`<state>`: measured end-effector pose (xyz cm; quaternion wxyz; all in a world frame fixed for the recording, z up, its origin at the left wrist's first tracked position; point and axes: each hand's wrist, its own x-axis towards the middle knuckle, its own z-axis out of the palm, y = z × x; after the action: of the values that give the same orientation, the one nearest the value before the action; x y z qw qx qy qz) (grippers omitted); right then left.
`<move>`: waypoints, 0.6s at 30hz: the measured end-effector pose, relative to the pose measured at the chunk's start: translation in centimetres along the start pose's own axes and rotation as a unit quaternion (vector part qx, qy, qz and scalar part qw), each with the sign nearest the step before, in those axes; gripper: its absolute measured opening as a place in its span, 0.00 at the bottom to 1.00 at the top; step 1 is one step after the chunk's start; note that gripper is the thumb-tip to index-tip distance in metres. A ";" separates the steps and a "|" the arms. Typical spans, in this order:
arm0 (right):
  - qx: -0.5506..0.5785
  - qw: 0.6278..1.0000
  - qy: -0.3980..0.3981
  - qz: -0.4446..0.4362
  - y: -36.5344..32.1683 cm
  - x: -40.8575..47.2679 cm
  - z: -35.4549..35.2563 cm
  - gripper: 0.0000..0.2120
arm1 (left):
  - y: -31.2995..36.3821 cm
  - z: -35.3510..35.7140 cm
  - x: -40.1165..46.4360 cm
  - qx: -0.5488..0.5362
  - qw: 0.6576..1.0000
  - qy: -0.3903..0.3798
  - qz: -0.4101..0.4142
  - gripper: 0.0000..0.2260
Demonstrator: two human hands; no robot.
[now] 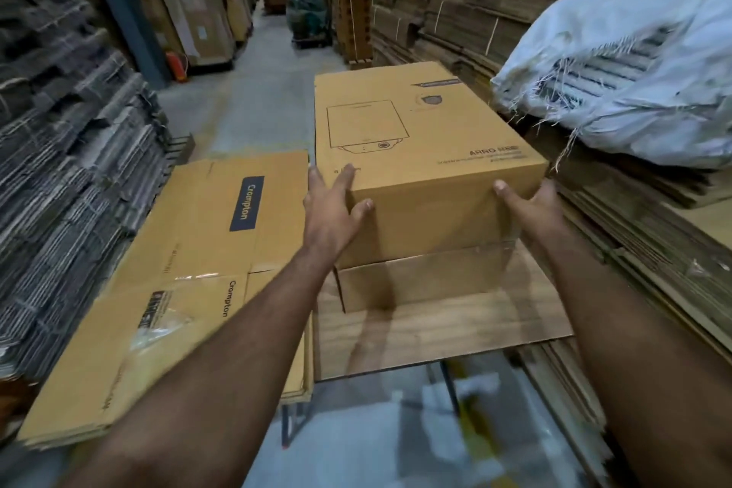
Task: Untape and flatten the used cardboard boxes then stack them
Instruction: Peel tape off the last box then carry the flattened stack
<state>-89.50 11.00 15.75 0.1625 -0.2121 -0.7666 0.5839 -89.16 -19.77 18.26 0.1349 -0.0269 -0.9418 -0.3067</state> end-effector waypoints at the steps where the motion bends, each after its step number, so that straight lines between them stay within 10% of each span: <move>1: -0.010 1.000 0.000 -0.008 -0.6 0.4 -0.1 0.32 | -0.1 -0.1 0.2 -0.011 1.000 0.005 -0.006 0.29; 8: -0.142 0.976 0.046 -0.159 -6.8 1.6 -1.5 0.48 | -1.0 0.9 -0.8 -0.108 0.993 0.049 -0.018 0.28; 13: -0.269 0.897 0.060 -0.346 -15.0 -0.4 1.5 0.31 | -4.4 4.0 -2.1 -0.208 0.974 -0.061 -0.068 0.33; 18: -0.479 0.782 -0.075 -0.391 -13.8 -4.8 9.2 0.29 | -2.6 5.3 -1.9 -0.451 0.865 -0.121 -0.183 0.25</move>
<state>-91.86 -2.20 26.60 0.1966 0.1001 -0.9745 0.0416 -88.95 -18.74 12.19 -0.0653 0.0514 -0.6978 -0.7115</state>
